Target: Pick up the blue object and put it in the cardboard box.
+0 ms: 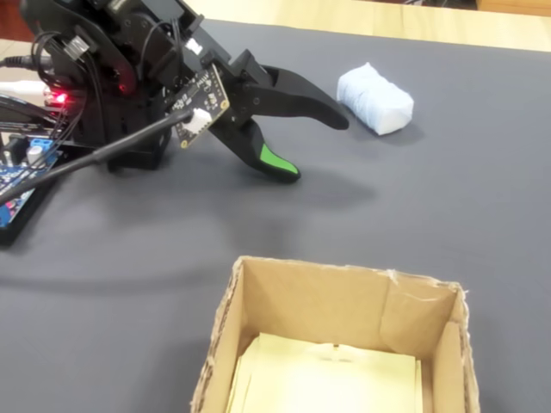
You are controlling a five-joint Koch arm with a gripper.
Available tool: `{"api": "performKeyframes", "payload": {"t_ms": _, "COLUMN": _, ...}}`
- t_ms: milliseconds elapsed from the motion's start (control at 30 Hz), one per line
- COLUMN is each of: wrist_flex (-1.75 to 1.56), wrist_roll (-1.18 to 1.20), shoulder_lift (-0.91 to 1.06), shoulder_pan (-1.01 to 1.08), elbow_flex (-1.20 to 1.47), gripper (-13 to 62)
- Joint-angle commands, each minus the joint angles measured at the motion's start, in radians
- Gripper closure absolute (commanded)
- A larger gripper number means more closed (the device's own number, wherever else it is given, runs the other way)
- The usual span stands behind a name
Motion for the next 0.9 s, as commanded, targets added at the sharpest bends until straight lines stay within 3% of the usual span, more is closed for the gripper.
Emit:
{"api": "performKeyframes", "payload": {"t_ms": 0, "wrist_flex": 0.057, "wrist_roll": 0.003, "shoulder_lift": 0.087, "shoulder_pan": 0.0, "elbow_flex": 0.035, "gripper": 14.8}}
{"api": "performKeyframes", "payload": {"t_ms": 867, "wrist_flex": 0.061, "wrist_roll": -0.08, "shoulder_lift": 0.087, "shoulder_pan": 0.0, "elbow_flex": 0.035, "gripper": 14.8}}
